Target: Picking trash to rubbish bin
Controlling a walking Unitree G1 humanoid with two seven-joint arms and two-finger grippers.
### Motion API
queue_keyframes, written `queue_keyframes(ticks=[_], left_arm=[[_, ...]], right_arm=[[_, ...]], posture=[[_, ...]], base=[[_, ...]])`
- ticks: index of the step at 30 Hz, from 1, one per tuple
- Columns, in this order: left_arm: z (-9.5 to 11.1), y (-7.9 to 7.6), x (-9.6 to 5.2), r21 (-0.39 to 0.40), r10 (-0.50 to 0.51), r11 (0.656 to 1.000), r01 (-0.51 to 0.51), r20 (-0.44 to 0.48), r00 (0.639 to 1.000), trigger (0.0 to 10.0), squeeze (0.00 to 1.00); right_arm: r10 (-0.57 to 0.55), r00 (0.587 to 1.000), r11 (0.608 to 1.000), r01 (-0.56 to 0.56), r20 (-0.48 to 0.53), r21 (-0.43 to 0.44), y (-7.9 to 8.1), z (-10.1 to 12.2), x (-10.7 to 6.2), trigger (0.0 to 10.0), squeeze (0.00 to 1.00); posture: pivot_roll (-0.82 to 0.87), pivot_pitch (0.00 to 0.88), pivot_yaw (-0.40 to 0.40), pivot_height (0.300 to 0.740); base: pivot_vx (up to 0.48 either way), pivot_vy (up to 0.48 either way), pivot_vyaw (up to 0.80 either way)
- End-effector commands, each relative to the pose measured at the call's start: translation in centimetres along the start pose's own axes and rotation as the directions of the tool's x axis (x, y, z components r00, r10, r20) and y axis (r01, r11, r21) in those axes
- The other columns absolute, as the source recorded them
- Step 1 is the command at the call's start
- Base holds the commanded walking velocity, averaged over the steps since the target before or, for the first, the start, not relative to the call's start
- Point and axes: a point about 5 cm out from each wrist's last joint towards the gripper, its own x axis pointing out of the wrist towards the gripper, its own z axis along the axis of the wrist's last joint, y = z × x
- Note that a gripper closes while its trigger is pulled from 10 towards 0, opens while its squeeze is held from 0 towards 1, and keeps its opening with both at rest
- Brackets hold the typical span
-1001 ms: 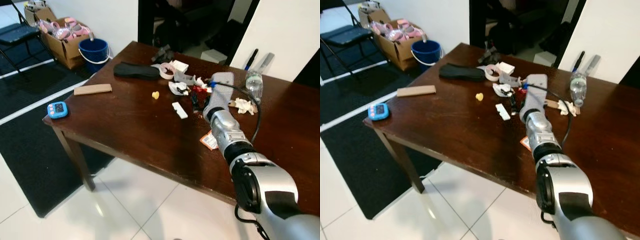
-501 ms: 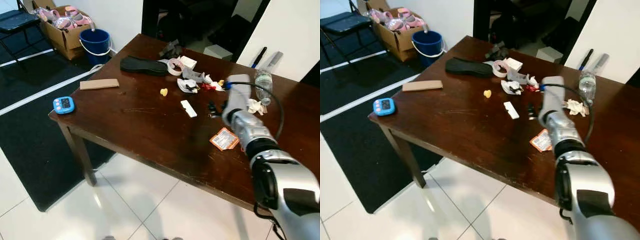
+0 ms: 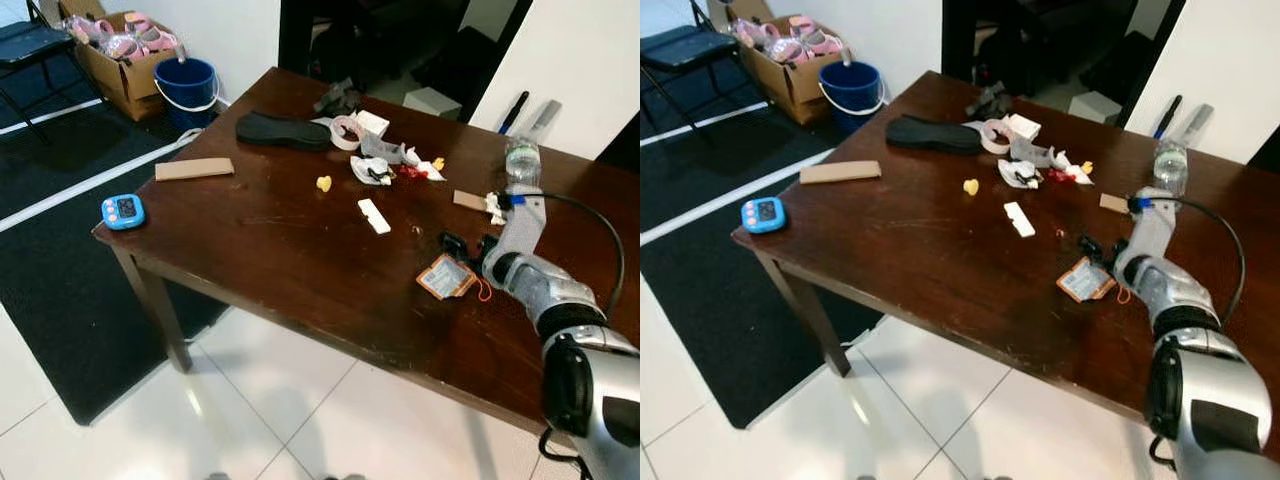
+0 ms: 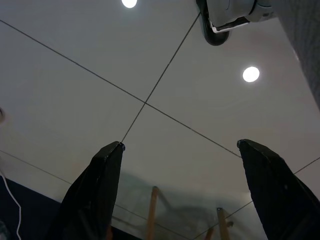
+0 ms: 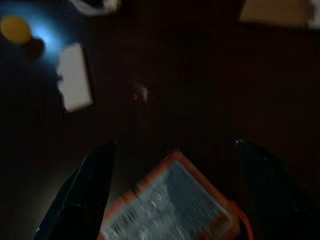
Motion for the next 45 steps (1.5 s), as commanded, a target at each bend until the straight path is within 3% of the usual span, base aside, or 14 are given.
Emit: queue_keyframes(ticks=[1, 2, 5, 15, 26, 27, 28, 45], left_arm=[[-0.2, -0.7, 0.0, 0.001, -0.032, 0.999, 0.032, -0.005, 0.999, 10.0, 0.0], [-0.2, -0.7, 0.0, 0.01, -0.035, 0.999, 0.035, -0.006, 0.999, 10.0, 0.0], [-0.1, -0.7, 0.0, 0.017, -0.037, 0.999, 0.037, -0.004, 0.999, 10.0, 0.0], [0.1, -0.3, 0.0, 0.026, -0.03, 0.999, 0.03, 0.001, 1.0, 10.0, 0.0], [0.0, -0.3, 0.0, 0.036, -0.031, 0.999, 0.031, -0.003, 1.0, 10.0, 0.0], [0.0, -0.4, 0.0, 0.035, -0.031, 0.999, 0.031, -0.002, 1.0, 10.0, 0.0], [0.0, -0.4, 0.0, 0.035, -0.031, 0.999, 0.031, -0.002, 1.0, 10.0, 0.0], [-0.2, -0.5, 0.0, 0.026, -0.029, 0.999, 0.029, -0.008, 1.0, 10.0, 0.0]], right_arm=[[-0.017, 1.0, 1.0, 0.017, -0.012, 0.012, -1.0, -0.4, -0.6, 10.0, 0.0], [-0.065, 0.996, 0.998, 0.063, -0.053, -0.025, -1.8, -1.7, -1.0, 10.0, 0.0], [-0.088, 0.99, 0.995, 0.083, -0.112, -0.051, -2.1, -3.3, -1.2, 10.0, 0.0], [-0.14, 0.969, 0.986, 0.118, -0.205, -0.118, -2.4, -5.8, -1.6, 10.0, 0.0], [0.003, 0.968, 0.999, -0.011, -0.25, -0.032, 1.3, -8.1, -0.1, 10.0, 0.0], [0.003, 0.968, 0.999, -0.011, -0.251, -0.03, 1.6, -8.2, 0.1, 8.0, 0.0], [0.003, 0.968, 0.999, -0.011, -0.252, -0.031, 1.7, -8.3, 0.1, 0.0, 0.0], [0.001, 0.966, 0.999, -0.012, -0.257, -0.041, 3.0, -8.8, 0.7, 0.0, 0.0]], posture=[[0.13, 0.133, -0.087, 0.74], [0.12, 0.133, -0.083, 0.74], [0.12, 0.132, -0.082, 0.74], [0.12, 0.125, -0.081, 0.74], [0.11, 0.121, -0.081, 0.74], [0.11, 0.121, -0.081, 0.74], [0.11, 0.121, -0.081, 0.74], [0.12, 0.123, -0.086, 0.74]], base=[[0.0, 0.0, 0.0], [0.0, 0.0, 0.0], [0.0, 0.0, 0.0], [0.0, 0.0, 0.0], [0.0, 0.0, 0.0], [0.0, 0.0, 0.0], [0.0, 0.0, 0.0], [0.0, 0.0, 0.0]])
